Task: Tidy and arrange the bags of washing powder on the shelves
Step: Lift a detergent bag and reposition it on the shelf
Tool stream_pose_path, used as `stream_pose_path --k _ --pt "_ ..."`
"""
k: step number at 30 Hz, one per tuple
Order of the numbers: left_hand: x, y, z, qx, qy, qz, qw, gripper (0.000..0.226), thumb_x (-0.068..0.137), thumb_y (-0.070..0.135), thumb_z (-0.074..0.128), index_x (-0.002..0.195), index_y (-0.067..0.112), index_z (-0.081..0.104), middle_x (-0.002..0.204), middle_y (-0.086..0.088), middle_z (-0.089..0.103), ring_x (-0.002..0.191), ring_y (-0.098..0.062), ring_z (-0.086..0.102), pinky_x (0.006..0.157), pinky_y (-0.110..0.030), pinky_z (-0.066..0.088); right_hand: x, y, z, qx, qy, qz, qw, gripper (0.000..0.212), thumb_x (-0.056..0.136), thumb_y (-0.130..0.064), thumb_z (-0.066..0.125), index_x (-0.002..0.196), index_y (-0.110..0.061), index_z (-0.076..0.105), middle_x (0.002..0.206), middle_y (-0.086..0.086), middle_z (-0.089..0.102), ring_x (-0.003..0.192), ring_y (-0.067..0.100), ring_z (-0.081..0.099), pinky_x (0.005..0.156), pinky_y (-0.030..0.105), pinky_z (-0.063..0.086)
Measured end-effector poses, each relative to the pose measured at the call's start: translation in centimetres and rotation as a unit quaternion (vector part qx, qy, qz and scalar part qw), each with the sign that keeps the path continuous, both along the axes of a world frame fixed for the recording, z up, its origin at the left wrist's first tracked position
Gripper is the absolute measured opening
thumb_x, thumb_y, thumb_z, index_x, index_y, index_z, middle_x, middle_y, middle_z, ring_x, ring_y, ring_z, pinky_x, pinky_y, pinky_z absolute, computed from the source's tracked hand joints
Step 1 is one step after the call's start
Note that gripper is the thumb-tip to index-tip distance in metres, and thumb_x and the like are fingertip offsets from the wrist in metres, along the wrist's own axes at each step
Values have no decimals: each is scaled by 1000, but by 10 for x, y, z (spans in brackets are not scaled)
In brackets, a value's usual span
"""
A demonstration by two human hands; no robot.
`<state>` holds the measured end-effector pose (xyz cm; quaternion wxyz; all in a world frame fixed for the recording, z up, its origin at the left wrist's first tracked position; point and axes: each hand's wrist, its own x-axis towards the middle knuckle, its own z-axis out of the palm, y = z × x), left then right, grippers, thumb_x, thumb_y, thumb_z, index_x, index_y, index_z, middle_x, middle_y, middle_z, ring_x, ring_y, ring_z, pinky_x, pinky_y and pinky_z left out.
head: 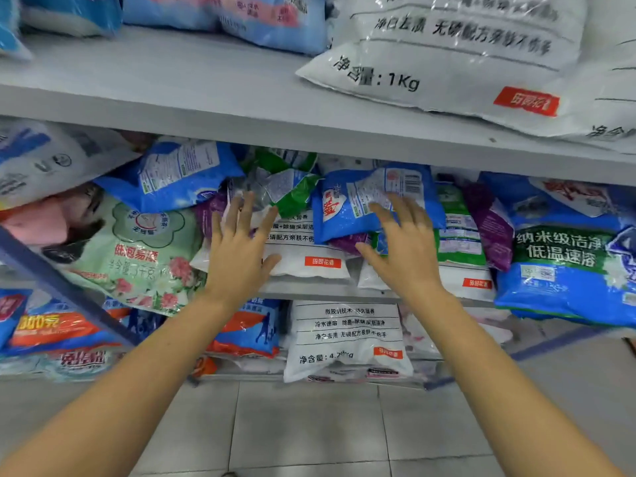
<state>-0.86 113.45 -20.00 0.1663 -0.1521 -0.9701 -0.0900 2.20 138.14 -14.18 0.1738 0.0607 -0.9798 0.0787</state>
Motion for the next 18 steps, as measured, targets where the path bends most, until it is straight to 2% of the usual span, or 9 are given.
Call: stream_pose_path --k 3,7,11,15,17,18 --pt "-14 1 -15 4 -3 -7 1000 79 81 38 71 147 16 32 156 -20 14 144 -41 8 111 -64 10 -30 -7 -10 73 13 52 996 75 77 -47 69 140 -17 44 149 15 34 139 37 25 115 54 12" --pt "-19 -3 -29 5 28 -21 999 77 78 37 74 142 11 42 150 -24 29 139 -47 23 105 -67 19 -50 -11 -29 101 -23 69 992 82 76 -49 69 145 -22 33 154 8 25 143 32 15 114 56 3" --pt "-18 -4 -33 9 34 -20 999 72 84 43 66 143 12 41 151 -24 28 139 -45 23 105 -67 20 -54 -21 -34 85 -28 35 995 79 73 -54 68 139 -19 41 149 10 33 140 34 23 111 61 9" --pt "-16 -4 -30 15 27 -16 999 73 82 40 70 143 11 41 151 -24 28 139 -46 24 105 -67 21 -58 -24 -26 121 -31 12 992 67 85 -54 55 139 -16 41 147 12 37 138 33 28 112 57 11" --pt "-15 -4 -27 17 22 -17 999 75 81 39 71 143 12 40 151 -23 28 139 -45 23 106 -66 21 -55 -16 -16 107 6 18 994 58 90 -47 51 135 -11 48 140 14 47 130 33 42 111 53 21" --pt "-15 -4 -25 14 16 -16 1000 75 81 39 71 144 13 40 152 -23 27 140 -45 23 106 -66 21 -52 -12 -10 91 34 23 995 53 91 -43 52 129 -7 54 133 15 54 121 34 52 105 50 32"
